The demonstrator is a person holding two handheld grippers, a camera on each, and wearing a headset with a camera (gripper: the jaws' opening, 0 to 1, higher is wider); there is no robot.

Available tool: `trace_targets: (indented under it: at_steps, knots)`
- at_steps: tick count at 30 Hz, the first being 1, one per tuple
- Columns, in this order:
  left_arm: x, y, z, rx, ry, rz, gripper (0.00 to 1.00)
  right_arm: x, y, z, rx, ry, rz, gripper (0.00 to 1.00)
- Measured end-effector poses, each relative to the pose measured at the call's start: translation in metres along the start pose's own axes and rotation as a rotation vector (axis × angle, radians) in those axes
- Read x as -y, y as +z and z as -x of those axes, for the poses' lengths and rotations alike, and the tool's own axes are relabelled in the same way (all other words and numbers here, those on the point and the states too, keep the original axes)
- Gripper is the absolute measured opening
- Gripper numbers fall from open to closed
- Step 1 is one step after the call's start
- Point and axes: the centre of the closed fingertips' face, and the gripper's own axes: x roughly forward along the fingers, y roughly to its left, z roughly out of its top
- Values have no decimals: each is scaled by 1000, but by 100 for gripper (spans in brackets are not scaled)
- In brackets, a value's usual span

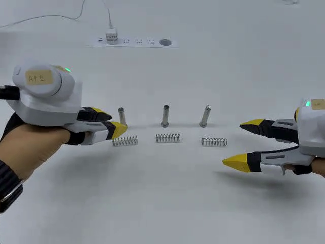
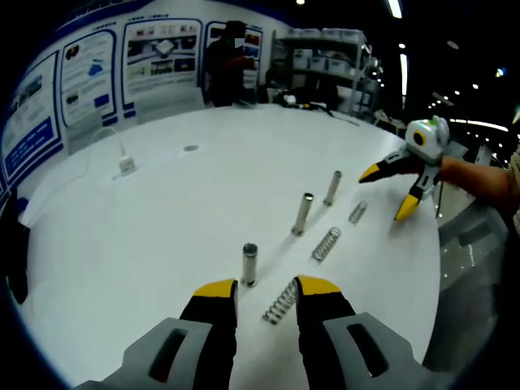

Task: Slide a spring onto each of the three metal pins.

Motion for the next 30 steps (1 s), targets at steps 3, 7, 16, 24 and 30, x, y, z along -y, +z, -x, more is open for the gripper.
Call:
trace_targets:
  at_steps: [3,7,16,24,30]
  knots:
    - [4,-2,1,11,-22,-17,28,0,0,0,1,-2,-1,65]
    - [12,-6,0,13,-67,-90,28,0,0,0,1,-2,-1,65]
    - [17,-26,-11,-31,-106,-194,30,0,0,0,1,-5,-5,64]
    - [17,-28,-14,-29,-130,-242,26,2,2,1,8,-11,-10,64]
    - [14,-31,-16,-29,-136,-249,22,3,5,2,19,-17,-10,64]
